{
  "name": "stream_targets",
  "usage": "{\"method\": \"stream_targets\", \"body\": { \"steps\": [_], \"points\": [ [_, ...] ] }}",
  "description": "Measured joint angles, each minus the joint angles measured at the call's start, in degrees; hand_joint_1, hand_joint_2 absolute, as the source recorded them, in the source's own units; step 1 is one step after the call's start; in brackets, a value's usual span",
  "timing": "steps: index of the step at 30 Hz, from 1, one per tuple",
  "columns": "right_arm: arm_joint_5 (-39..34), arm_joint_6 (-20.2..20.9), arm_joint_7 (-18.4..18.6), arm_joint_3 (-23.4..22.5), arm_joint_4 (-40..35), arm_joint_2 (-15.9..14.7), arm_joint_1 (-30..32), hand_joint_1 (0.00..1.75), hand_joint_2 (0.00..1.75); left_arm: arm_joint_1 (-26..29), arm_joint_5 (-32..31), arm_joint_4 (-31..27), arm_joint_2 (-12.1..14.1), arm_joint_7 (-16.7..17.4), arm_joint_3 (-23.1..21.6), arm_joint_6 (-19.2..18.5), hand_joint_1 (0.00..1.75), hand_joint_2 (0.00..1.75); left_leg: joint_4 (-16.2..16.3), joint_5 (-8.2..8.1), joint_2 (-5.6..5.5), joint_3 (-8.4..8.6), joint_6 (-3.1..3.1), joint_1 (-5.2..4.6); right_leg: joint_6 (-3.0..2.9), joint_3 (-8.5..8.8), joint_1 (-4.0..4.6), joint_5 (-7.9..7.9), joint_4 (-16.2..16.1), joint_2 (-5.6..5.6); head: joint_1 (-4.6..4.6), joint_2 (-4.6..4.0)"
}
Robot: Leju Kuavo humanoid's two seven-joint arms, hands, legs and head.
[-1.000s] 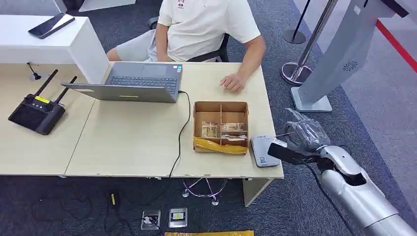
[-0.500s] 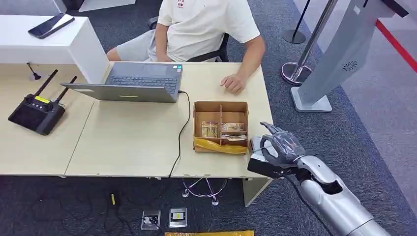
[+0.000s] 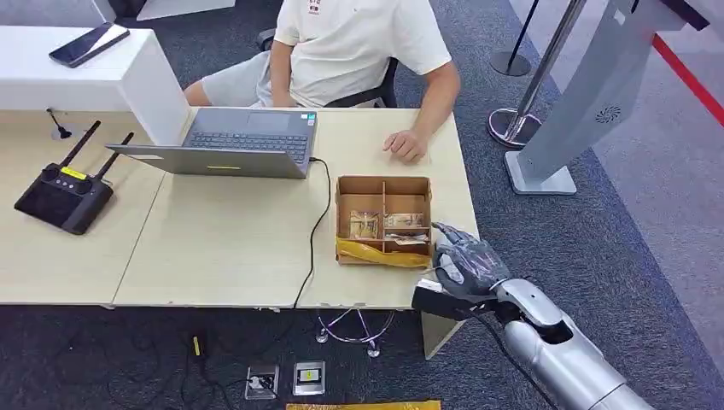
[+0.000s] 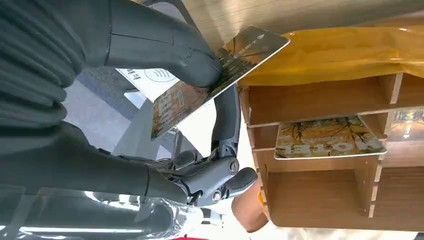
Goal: Pass the card to the sensor for recognition and then transmit it.
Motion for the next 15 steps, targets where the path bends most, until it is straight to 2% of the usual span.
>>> {"method": "stream_targets", "body": {
  "steps": [8,15],
  "points": [
    [0.0,-3.7,0.1,-0.8,2.4,0.3,-0.8,1.75,1.75,0.0,0.0,0.0,0.0,0.0,0.0,0.1,0.0,1.75,0.0,0.0,0.01,0.01,0.0,0.0,0.0,0.0,0.0,0.0,0.0,0.02,0.0,0.0],
    [0.0,-3.9,0.0,-2.2,4.2,0.2,-2.2,1.75,1.75,0.0,0.5,0.0,0.0,0.0,0.0,0.2,0.0,1.75,0.0,0.0,0.03,0.02,0.0,0.0,0.0,-0.01,0.0,0.0,0.0,0.08,0.0,0.0]
  ]
}}
